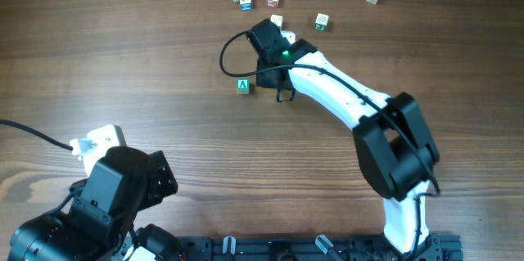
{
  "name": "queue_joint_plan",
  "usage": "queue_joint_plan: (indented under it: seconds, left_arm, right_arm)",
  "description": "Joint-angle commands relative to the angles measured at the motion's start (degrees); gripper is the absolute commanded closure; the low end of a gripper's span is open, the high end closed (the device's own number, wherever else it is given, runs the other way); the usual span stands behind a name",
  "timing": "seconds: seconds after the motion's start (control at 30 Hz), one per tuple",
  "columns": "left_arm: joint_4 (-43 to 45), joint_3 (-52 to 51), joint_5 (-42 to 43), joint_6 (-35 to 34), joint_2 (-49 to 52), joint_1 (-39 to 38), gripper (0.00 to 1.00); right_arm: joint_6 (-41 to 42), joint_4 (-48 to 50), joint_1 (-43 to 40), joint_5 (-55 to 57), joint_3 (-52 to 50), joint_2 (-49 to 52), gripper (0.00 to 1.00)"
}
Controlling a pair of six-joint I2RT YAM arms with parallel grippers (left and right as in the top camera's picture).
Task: Form a tower
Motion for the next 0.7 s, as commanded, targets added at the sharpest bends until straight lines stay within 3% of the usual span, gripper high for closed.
queue_joint_plan:
  seconds: [0.0, 0.3, 0.67]
  left_arm:
    - [-0.04, -0.09, 0.31, -0.76, -0.02, 0.26, 0.0]
    - [-0.07, -0.09, 0.31, -0.76, -0.02, 0.26, 0.0]
    - [-0.04, -0.09, 0.31, -0.76, -0.02, 0.26, 0.0]
  right_arm:
    - [-0.09, 0.44, 1.6, -3.08, 2.16, -4.39, 0.87]
    - [-1.57, 1.68, 6.49, 0.2, 1.92, -3.1, 0.87]
    - [-1.64, 4.07, 6.73, 0.0, 1.92, 1.38, 0.87]
